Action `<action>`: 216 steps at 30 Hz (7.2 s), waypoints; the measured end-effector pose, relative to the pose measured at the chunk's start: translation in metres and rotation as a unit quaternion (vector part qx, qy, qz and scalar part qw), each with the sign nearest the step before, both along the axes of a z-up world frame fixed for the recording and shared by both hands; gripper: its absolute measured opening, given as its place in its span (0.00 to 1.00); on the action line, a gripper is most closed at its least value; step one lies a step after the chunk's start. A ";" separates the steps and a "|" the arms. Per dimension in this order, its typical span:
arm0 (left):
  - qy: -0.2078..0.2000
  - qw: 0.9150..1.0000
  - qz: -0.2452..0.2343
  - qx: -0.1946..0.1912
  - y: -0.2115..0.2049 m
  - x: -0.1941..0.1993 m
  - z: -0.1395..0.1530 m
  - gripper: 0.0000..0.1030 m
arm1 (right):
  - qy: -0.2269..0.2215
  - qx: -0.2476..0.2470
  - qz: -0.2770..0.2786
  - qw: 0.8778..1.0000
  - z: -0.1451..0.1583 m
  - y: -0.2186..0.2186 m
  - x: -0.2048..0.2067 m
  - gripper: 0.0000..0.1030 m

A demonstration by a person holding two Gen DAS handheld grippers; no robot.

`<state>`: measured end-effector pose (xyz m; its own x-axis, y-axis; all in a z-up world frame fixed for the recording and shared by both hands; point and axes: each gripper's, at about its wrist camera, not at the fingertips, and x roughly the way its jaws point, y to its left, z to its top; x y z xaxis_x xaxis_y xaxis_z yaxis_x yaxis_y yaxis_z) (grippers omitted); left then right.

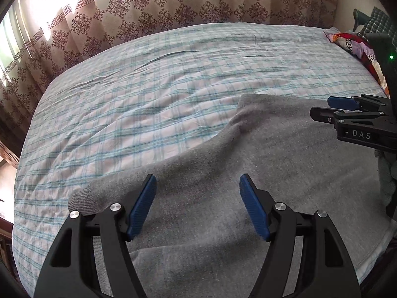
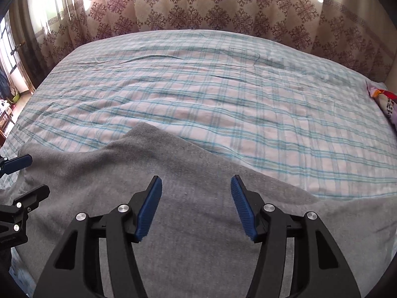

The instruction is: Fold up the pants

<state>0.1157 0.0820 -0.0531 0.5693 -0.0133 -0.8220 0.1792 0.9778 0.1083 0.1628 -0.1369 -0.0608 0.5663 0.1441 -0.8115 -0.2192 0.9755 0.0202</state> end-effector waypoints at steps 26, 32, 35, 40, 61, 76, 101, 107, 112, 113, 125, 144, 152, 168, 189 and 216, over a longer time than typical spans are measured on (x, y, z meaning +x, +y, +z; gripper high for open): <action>0.023 0.999 -0.031 0.010 -0.106 0.090 -0.049 0.71 | 0.030 -0.016 -0.060 0.998 -0.011 -0.144 -0.061 0.58; 0.024 0.999 -0.034 0.012 -0.122 0.072 -0.035 0.71 | 0.032 -0.063 -0.095 0.993 -0.006 -0.184 -0.098 0.58; 0.020 0.998 -0.052 0.014 -0.138 0.060 -0.032 0.71 | 0.046 -0.071 -0.111 0.990 -0.015 -0.206 -0.118 0.58; 0.025 0.996 -0.082 0.021 -0.167 0.047 -0.033 0.71 | 0.047 -0.046 -0.107 0.992 -0.020 -0.221 -0.131 0.59; 0.051 0.972 -0.231 -0.009 -0.315 0.018 -0.009 0.71 | 0.033 0.055 -0.245 0.968 -0.008 -0.343 -0.153 0.58; 0.090 0.953 -0.287 -0.042 -0.401 0.013 -0.001 0.71 | 0.027 0.186 -0.219 0.957 -0.022 -0.356 -0.174 0.37; 0.169 0.934 -0.295 -0.109 -0.451 0.013 0.018 0.83 | -0.083 -0.002 -0.068 0.994 0.026 -0.239 -0.189 0.26; 0.195 0.936 -0.280 -0.088 -0.447 0.016 0.003 0.79 | -0.089 -0.033 -0.045 0.994 0.026 -0.220 -0.191 0.26; 0.228 0.935 -0.254 -0.093 -0.438 0.022 -0.012 0.52 | -0.089 -0.035 -0.037 0.995 0.027 -0.214 -0.192 0.26; 0.235 0.934 -0.251 -0.101 -0.435 0.023 -0.014 0.49 | -0.089 -0.035 -0.033 0.995 0.028 -0.212 -0.193 0.25; 0.219 0.934 -0.246 -0.137 -0.400 0.025 -0.004 0.12 | -0.104 0.053 -0.056 0.992 0.052 -0.242 -0.206 0.57; 0.180 0.939 -0.226 -0.186 -0.325 0.023 0.027 0.12 | -0.077 0.142 -0.015 0.987 0.061 -0.244 -0.233 0.57; 0.150 0.950 -0.187 -0.202 -0.235 0.032 0.041 0.12 | -0.067 0.129 0.017 0.989 0.064 -0.212 -0.227 0.57; 0.136 0.956 -0.148 -0.213 -0.119 0.029 -0.013 0.12 | -0.005 0.114 0.050 0.992 0.040 -0.125 -0.188 0.57; 0.074 0.970 -0.130 -0.192 -0.092 0.023 -0.025 0.49 | 0.065 0.101 0.059 0.991 -0.005 -0.104 -0.178 0.58; 0.119 0.965 -0.106 -0.208 -0.109 -0.004 -0.016 0.56 | 0.027 0.194 -0.033 0.980 0.016 -0.159 -0.074 0.55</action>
